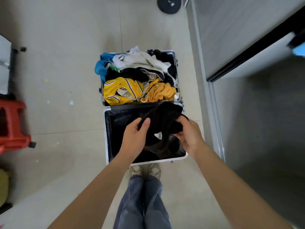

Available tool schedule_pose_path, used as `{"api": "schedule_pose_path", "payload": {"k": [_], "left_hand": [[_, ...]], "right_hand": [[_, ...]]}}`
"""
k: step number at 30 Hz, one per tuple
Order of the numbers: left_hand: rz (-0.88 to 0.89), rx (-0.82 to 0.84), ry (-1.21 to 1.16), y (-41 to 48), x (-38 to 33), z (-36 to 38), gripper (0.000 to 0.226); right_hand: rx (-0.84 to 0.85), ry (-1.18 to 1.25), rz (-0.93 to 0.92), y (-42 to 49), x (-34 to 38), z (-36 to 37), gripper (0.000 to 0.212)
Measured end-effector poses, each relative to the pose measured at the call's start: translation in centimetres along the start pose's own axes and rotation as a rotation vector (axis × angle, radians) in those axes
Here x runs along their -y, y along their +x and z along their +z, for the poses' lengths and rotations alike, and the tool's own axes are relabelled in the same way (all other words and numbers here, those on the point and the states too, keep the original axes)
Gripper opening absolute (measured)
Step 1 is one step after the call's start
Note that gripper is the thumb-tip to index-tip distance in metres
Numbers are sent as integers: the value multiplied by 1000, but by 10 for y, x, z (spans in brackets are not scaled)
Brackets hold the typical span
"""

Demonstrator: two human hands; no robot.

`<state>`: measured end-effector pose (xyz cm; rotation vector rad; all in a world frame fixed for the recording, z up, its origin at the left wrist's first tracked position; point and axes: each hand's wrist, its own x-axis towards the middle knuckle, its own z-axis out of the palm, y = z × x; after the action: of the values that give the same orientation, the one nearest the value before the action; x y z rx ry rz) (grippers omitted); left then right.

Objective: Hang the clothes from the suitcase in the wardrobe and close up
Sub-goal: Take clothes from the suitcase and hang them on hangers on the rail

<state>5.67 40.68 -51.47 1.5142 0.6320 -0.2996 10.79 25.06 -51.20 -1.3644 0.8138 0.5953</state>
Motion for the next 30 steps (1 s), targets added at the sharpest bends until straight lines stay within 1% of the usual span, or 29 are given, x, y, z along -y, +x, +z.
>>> {"api": "schedule_pose_path", "payload": {"k": [3, 5, 6, 8, 9, 11, 14, 16, 18, 20, 22, 24, 26, 28, 29, 30], "left_hand": [[107, 3, 58, -41, -59, -9, 22], [160, 38, 60, -73, -96, -16, 20], [180, 74, 66, -83, -109, -18, 27], [289, 144, 151, -109, -141, -22, 42], [337, 164, 195, -117, -153, -22, 43], [408, 150, 242, -136, -182, -23, 32], [442, 119, 229, -153, -217, -24, 21], [460, 89, 198, -167, -243, -26, 15], [454, 92, 184, -177, -262, -28, 20], [490, 158, 185, -188, -278, -30, 19], [544, 221, 219, -196, -290, -31, 18], [576, 223, 272, -200, -298, -32, 16], [567, 167, 324, -201, -302, -33, 16], [556, 105, 371, -199, -304, -34, 16], [562, 84, 400, -198, -304, -33, 15], [571, 66, 442, -197, -304, -34, 14]], "right_hand": [[65, -27, -86, -60, 40, 2, 19], [139, -63, -161, -104, 69, 2, 23], [174, -90, -189, -118, 80, 2, 26], [222, -138, -259, -153, 106, -2, 30], [234, -168, -283, -164, 117, -3, 30], [261, -235, -340, -194, 143, -5, 31], [295, -324, -397, -228, 177, -8, 29], [361, -353, -417, -254, 199, -12, 25], [448, -389, -392, -276, 215, -16, 20], [468, -471, -394, -295, 225, -18, 27], [390, -574, -459, -307, 231, -16, 28], [241, -621, -557, -311, 234, -11, 20], [32, -718, -716, -309, 238, -8, 16], [-206, -955, -918, -309, 245, -10, 20], [-293, -1029, -996, -311, 249, -13, 21], [-340, -1032, -1051, -313, 252, -16, 22]]}}
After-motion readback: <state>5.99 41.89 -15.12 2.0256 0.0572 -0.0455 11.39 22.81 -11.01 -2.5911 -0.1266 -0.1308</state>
